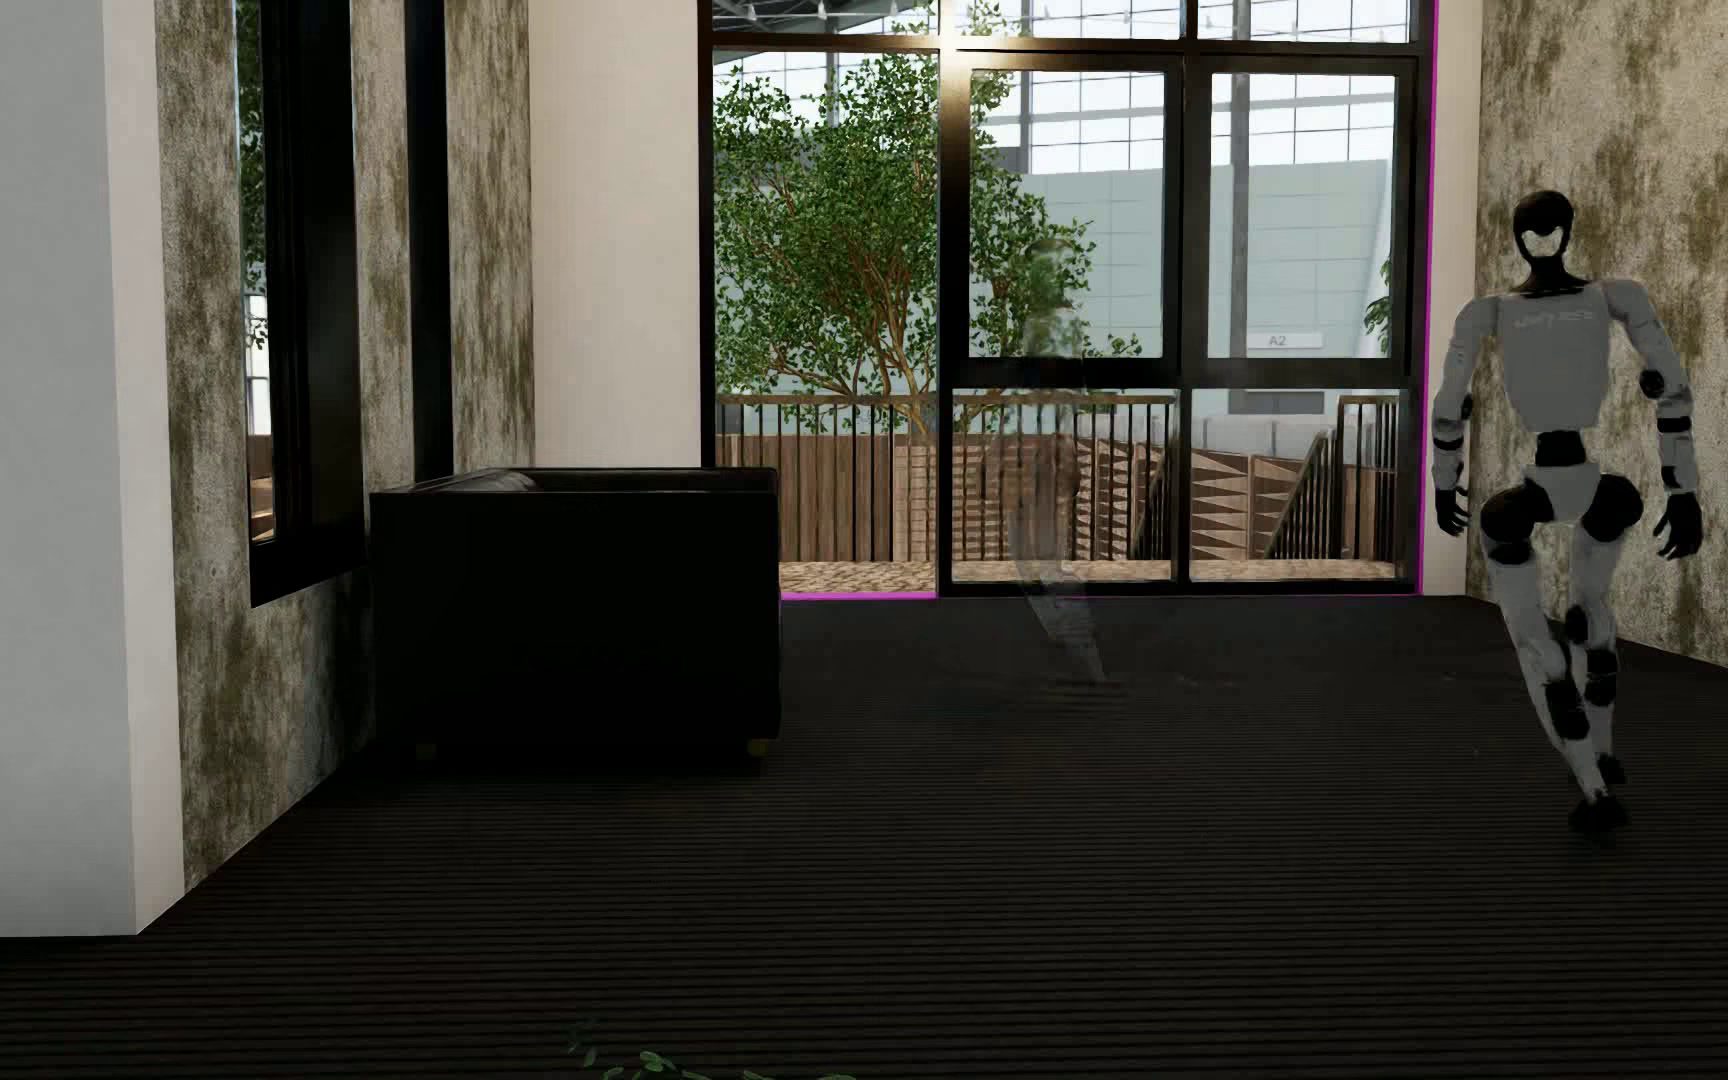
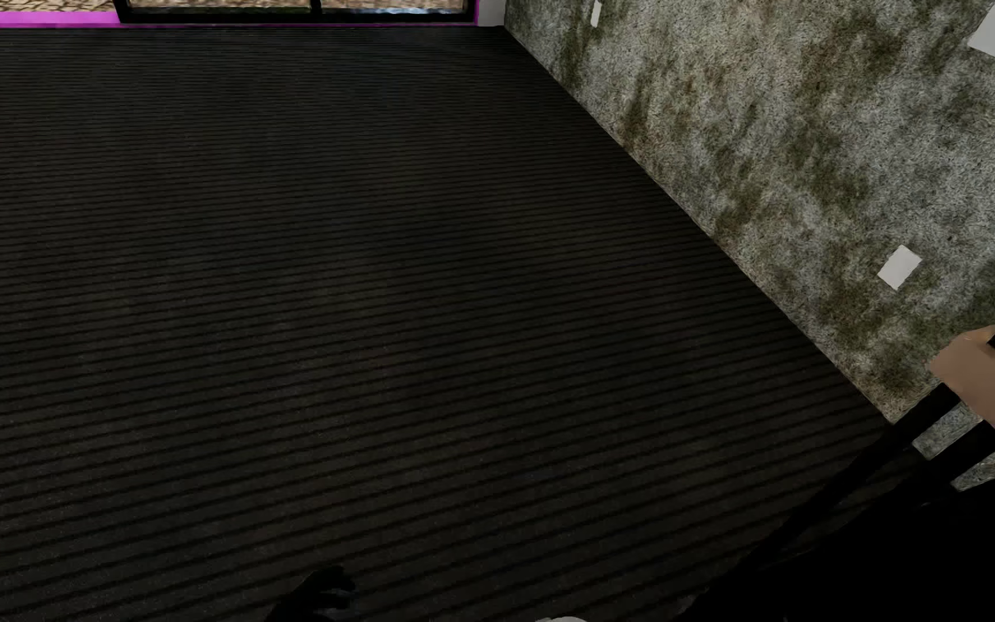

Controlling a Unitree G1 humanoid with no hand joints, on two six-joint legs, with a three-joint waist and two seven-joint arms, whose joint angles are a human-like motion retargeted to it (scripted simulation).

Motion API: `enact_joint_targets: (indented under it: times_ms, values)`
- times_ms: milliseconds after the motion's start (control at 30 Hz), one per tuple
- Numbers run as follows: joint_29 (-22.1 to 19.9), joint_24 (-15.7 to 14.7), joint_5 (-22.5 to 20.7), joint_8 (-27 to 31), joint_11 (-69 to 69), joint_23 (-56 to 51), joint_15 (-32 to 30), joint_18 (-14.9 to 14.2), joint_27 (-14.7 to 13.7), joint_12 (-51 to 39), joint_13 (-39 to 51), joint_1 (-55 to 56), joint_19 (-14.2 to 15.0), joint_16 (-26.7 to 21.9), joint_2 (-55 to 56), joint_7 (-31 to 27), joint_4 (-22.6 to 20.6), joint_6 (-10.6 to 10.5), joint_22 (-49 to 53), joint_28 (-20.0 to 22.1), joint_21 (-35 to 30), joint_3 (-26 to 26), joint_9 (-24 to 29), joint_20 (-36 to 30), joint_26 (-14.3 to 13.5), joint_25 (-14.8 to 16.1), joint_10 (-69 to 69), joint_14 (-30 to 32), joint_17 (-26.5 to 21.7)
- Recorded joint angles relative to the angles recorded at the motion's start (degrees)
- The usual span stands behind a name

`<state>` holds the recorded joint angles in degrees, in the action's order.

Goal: Go to fabric sofa

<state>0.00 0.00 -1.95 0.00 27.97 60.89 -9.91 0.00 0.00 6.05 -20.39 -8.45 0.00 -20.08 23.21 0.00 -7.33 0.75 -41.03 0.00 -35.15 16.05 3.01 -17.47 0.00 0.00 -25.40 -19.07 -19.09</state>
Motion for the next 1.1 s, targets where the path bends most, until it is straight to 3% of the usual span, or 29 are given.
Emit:
enact_joint_targets:
  times_ms: [33, 67, 100, 133, 167, 233, 300, 367, 400, 467, 533, 667, 700, 733, 767, 800, 833, 867, 933, 1000, 1033, 1067, 1100]
  values:
    - [0.0, 0.0, 0.1, 0.0, -4.16, -0.89, 0.98, 0.0, 0.0, -0.89, -1.02, -2.44, 0.0, -0.12, -0.54, 0.0, 0.89, 0.43, 1.81, 0.0, -1.32, 0.07, 0.29, 0.8, 0.0, 0.0, 0.29, -1.04, -0.17]
    - [0.0, 0.0, -0.25, 0.0, -9.51, -1.67, 16.93, 0.0, 0.0, -1.21, -1.61, -5.35, 0.0, -0.19, -0.54, 0.0, 1.8, 0.86, 3.57, 0.0, -2.26, -0.4, 0.57, 1.37, 0.0, 0.0, 1.07, -1.87, -0.36]
    - [0.0, 0.0, -0.85, 0.0, -10.63, -1.97, 20.72, 0.0, 0.0, -0.79, -1.65, -8.28, 0.0, -0.05, 0.2, 0.0, 2.57, 1.17, 5.09, 0.0, -2.72, -1.16, 0.61, 1.9, 0.0, 0.0, 1.93, -2.37, -0.48]
    - [0.0, 0.0, -1.62, 0.0, -4.84, -1.73, 7.93, 0.0, 0.0, 0.48, -1.2, -10.52, 0.0, 0.39, 1.63, 0.0, 3.16, 1.2, 6.12, 0.0, -2.44, -1.82, 0.02, 2.57, 0.0, 0.0, 2.48, -2.24, -0.6]
    - [0.0, 0.0, -2.49, 0.0, -2.75, -0.97, 0.34, 0.0, 0.0, 2.51, -0.37, -11.9, 0.0, 1.18, 3.08, 0.0, 3.87, 0.69, 6.31, 0.0, -1.49, -2.0, -1.2, 3.12, 0.0, 0.0, 2.48, -1.26, -0.83]
    - [0.0, 0.0, -4.48, 0.0, 1.86, 2.29, -6.11, 0.0, 0.0, 6.68, 2.56, -12.49, 0.0, 4.35, 4.47, 0.0, 6.39, -3.22, 1.18, 0.0, 0.86, -1.18, -3.39, 1.37, 0.0, 0.0, -0.36, 4.37, -1.85]
    - [0.0, 0.0, -5.43, 0.0, 5.23, 5.06, -2.61, 0.0, 0.0, 8.46, 6.99, -9.39, 0.0, 7.23, 0.45, 0.0, 8.79, -7.95, -10.18, 0.0, 3.23, -0.32, -2.85, -8.22, 0.0, 0.0, -9.75, 16.34, -3.38]
    - [0.0, 0.0, -7.4, 0.0, 4.6, 3.31, 2.64, 0.0, 0.0, 7.97, 12.02, 1.95, 0.0, 6.75, -4.71, 0.0, 10.91, -9.89, -16.12, 0.0, 5.41, -1.57, -0.73, -20.85, 0.0, 0.0, -26.37, 31.14, -4.3]
    - [0.0, 0.0, -8.25, 0.0, 4.45, 0.91, 5.65, 0.0, 0.0, 8.46, 13.95, 8.65, 0.0, 5.87, -6.81, 0.0, 11.18, -9.89, -16.45, 0.0, 5.39, -3.59, 0.25, -23.3, 0.0, 0.0, -36.01, 33.36, -4.84]
    - [0.0, 0.0, -8.4, 0.0, 4.02, -4.62, 11.76, 0.0, 0.0, 10.83, 16.97, 20.0, 0.0, 4.64, -12.61, 0.0, 10.04, -9.01, -16.66, 0.0, 6.2, -8.57, 2.12, -19.65, 0.0, 0.0, -51.43, 22.01, -6.2]
    - [0.0, 0.0, -6.78, 0.0, 2.83, -10.24, 17.0, 0.0, 0.0, 13.98, 19.1, 28.21, 0.0, 3.33, -19.86, 0.0, 8.44, -7.86, -15.17, 0.0, 10.59, -13.75, 3.48, -14.42, 0.0, 0.0, -52.51, 13.87, -7.27]
    - [0.0, 0.0, -3.5, 0.0, -0.34, -18.89, 26.06, 0.0, 0.0, 17.09, 23.4, 36.09, 0.0, 2.15, -30.08, 0.0, 9.21, -5.64, -10.94, 0.0, 21.6, -24.24, 2.52, -5.65, 0.0, 0.0, -16.02, 21.13, -7.61]
    - [0.0, 0.0, -3.08, 0.0, -1.01, -20.81, 28.63, 0.0, 0.0, 17.41, 24.5, 35.2, 0.0, 2.2, -32.71, 0.0, 9.97, -5.33, -11.13, 0.0, 22.84, -26.1, 2.26, -5.03, 0.0, 0.0, -6.21, 19.99, -7.35]
    - [0.0, 0.0, -2.8, 0.0, -1.39, -22.66, 31.32, 0.0, 0.0, 17.63, 25.56, 34.05, 0.0, 2.59, -35.23, 0.0, 10.98, -5.23, -12.15, 0.0, 23.1, -27.62, 1.89, -4.65, 0.0, 0.0, 0.19, 14.65, -7.11]
    - [0.0, 0.0, -2.33, 0.0, -1.34, -24.43, 33.43, 0.0, 0.0, 17.72, 26.48, 33.36, 0.0, 3.27, -37.35, 0.0, 11.94, -5.15, -13.79, 0.0, 22.87, -28.78, 1.31, -4.44, 0.0, 0.0, 0.68, 8.22, -6.81]
    - [0.0, 0.0, -1.59, 0.0, -0.77, -26.03, 34.06, 0.0, 0.0, 17.68, 27.02, 33.54, 0.0, 4.1, -38.79, 0.0, 12.57, -4.9, -15.79, 0.0, 22.41, -29.59, 0.39, -4.87, 0.0, 0.0, -0.33, 5.73, -6.4]
    - [0.0, 0.0, -0.68, 0.0, 0.33, -27.56, 32.52, 0.0, 0.0, 17.65, 26.71, 34.6, 0.0, 4.92, -39.39, 0.0, 12.73, -4.27, -17.92, 0.0, 21.81, -30.04, -1.04, -5.85, 0.0, 0.0, -1.5, 8.06, -5.93]
    - [0.0, 0.0, 0.25, 0.0, 1.81, -28.87, 28.64, 0.0, 0.0, 17.67, 25.32, 36.34, 0.0, 5.59, -39.27, 0.0, 12.29, -3.05, -20.04, 0.0, 21.16, -29.82, -2.89, -6.9, 0.0, 0.0, -2.95, 15.1, -5.25]
    - [0.0, 0.0, 2.05, 0.0, 7.14, -28.05, 13.7, 0.0, 0.0, 17.17, 19.67, 38.09, 0.0, 5.45, -39.15, 0.0, 8.89, 0.74, -23.55, 0.0, 19.98, -26.63, -5.44, -10.45, 0.0, 0.0, -6.96, 26.98, -2.72]
    - [0.0, 0.0, 3.84, 0.0, 19.43, -21.7, -6.54, 0.0, 0.0, 15.62, 14.04, 33.19, 0.0, 3.78, -34.58, 0.0, 3.82, 3.85, -23.18, 0.0, 15.87, -23.38, -5.55, -11.35, 0.0, 0.0, -7.6, 24.48, -0.65]
    - [0.0, 0.0, 4.93, 0.0, 27.38, -17.62, -12.06, 0.0, 0.0, 14.78, 12.57, 29.51, 0.0, 3.02, -29.13, 0.0, 1.59, 5.07, -21.4, 0.0, 11.01, -22.53, -5.44, -9.78, 0.0, 0.0, -6.15, 20.81, -0.41]
    - [0.0, 0.0, 5.43, 0.0, 35.6, -13.52, -11.75, 0.0, 0.0, 13.86, 11.78, 26.14, 0.0, 2.48, -22.94, 0.0, -0.21, 5.83, -19.08, 0.0, 5.26, -21.29, -5.28, -7.21, 0.0, 0.0, -4.81, 17.3, -0.42]
    - [0.0, 0.0, 5.13, 0.0, 43.11, -9.77, -6.98, 0.0, 0.0, 12.71, 11.01, 23.28, 0.0, 2.05, -16.98, 0.0, -1.66, 6.03, -16.42, 0.0, 0.16, -19.06, -5.02, -4.37, 0.0, 0.0, -3.72, 14.68, -0.36]
